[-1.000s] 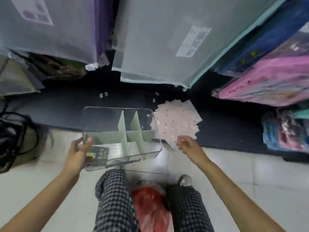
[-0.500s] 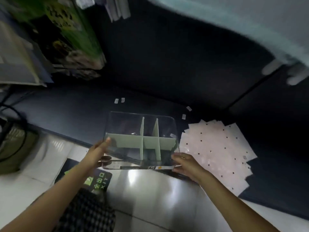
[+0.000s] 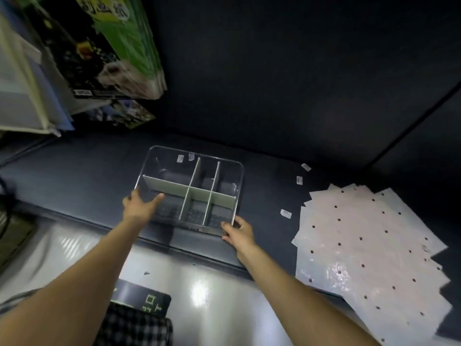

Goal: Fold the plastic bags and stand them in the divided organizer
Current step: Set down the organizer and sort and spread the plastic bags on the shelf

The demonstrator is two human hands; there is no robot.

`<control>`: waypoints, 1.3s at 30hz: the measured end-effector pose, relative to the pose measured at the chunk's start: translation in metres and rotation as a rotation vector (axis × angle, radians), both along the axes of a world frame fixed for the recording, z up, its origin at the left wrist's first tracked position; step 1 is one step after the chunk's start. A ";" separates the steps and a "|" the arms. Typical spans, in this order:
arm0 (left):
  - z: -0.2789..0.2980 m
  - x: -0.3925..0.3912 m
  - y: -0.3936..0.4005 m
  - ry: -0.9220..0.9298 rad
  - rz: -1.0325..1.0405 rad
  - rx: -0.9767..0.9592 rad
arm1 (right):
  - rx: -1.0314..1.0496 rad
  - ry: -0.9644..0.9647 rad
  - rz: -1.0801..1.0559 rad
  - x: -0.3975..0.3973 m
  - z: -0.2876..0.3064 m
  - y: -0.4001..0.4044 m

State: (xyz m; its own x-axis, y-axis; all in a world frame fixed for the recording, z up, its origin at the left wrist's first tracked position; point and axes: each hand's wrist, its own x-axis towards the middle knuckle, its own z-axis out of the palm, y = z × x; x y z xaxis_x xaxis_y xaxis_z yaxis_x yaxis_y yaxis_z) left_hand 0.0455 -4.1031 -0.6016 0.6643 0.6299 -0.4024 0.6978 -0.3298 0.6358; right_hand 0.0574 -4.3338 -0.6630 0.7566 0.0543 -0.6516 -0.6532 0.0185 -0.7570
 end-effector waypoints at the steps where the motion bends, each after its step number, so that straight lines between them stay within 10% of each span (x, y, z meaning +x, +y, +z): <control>1: -0.001 0.001 0.000 0.016 -0.052 0.033 | 0.023 -0.005 0.003 0.001 -0.003 0.004; 13: 0.002 -0.039 -0.070 0.092 -1.066 0.590 | -0.579 -0.296 0.497 -0.028 0.035 -0.064; 21: -0.004 -0.031 -0.136 -0.040 -1.161 0.616 | -1.207 -0.405 0.671 -0.070 0.028 -0.227; 39: -0.096 -0.044 -0.272 -0.055 -1.062 0.573 | -1.406 -0.660 0.947 -0.007 -0.035 -0.333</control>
State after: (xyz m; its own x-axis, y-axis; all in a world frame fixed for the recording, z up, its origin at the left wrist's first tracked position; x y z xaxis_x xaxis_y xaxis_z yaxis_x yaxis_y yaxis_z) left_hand 0.0018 -4.3754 -0.6975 0.9665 -0.1633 -0.1982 -0.1161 -0.9663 0.2298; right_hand 0.0505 -4.6670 -0.6979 0.9244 0.3068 -0.2267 0.3172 -0.9483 0.0101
